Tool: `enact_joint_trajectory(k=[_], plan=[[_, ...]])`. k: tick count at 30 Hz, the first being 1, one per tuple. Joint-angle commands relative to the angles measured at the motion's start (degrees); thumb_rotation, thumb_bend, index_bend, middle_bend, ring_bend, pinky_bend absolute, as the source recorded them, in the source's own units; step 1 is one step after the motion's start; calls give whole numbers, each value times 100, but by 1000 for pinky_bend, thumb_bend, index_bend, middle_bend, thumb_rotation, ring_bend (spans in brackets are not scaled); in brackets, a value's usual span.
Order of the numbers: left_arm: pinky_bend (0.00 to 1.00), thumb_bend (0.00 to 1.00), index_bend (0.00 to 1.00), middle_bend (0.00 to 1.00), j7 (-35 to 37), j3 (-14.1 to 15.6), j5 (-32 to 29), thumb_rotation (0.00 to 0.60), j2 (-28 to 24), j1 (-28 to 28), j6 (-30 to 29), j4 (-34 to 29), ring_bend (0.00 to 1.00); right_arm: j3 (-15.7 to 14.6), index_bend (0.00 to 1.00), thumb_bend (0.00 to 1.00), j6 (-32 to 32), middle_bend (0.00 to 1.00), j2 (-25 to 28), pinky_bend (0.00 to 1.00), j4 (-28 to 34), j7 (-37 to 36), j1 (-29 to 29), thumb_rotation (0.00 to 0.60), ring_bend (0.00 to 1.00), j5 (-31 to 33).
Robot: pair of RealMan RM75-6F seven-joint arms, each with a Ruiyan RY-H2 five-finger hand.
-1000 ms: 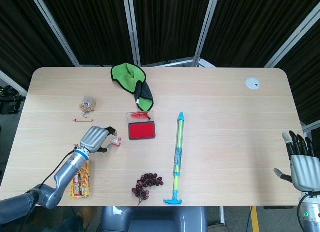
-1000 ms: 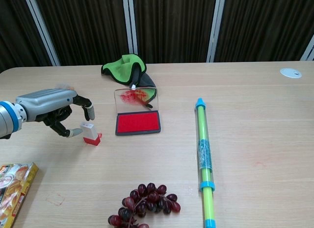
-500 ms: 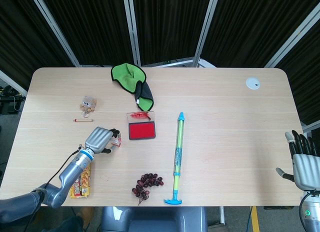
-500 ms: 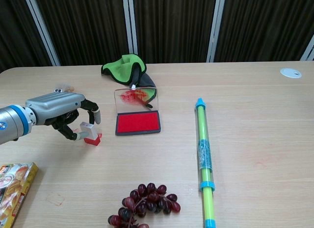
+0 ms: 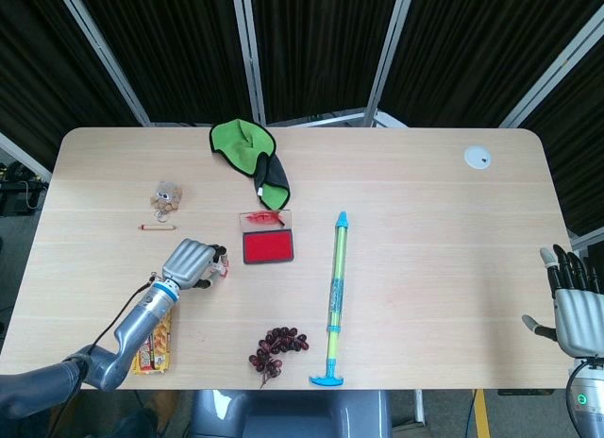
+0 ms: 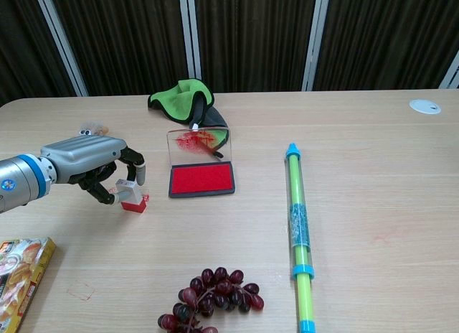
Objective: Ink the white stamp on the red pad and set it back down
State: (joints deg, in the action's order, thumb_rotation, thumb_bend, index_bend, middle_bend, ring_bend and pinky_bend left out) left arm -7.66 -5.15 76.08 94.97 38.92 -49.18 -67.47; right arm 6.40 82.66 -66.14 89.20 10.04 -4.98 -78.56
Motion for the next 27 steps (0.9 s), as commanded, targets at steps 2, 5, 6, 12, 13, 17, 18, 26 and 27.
enact_joint_trajectory(k=[2,5,6,12,13,17,18,26,27], plan=[[857,409,472,488,-13,3,-18,600,10,11,1,-5,801,4,0,0,-3,0,-2,0,-8,-5,-3,600,0,8],[857,421,499,509,-14,3,-14,600,-4,15,-23,-46,802,5,0,0,-8,0,-4,0,-14,-10,-5,600,0,17],[857,427,505,514,-12,0,-11,600,-10,16,-33,-61,802,5,0,0,-10,0,-4,0,-14,-14,-5,600,0,19],[857,435,515,525,-39,-69,-11,600,-97,38,-131,-208,801,13,0,0,-6,0,5,0,-10,-42,-3,600,0,29],[857,435,515,526,-48,-98,-22,600,-120,47,-154,-251,801,15,0,0,-4,0,9,0,-7,-50,-3,600,0,30],[857,436,516,528,-156,-258,-37,600,-217,110,-306,-433,802,21,0,0,-4,0,26,0,1,-99,-2,600,0,33],[857,437,516,528,-180,-286,-44,600,-227,124,-327,-459,802,23,0,0,-5,0,29,0,2,-109,-1,600,0,35],[857,434,519,536,-734,-776,-331,600,389,651,-319,209,801,66,0,0,-73,0,47,0,-38,-175,-32,600,0,116],[857,434,521,542,-726,-813,-374,600,561,716,-296,421,801,71,0,0,-79,0,47,0,-44,-176,-37,600,0,123]])
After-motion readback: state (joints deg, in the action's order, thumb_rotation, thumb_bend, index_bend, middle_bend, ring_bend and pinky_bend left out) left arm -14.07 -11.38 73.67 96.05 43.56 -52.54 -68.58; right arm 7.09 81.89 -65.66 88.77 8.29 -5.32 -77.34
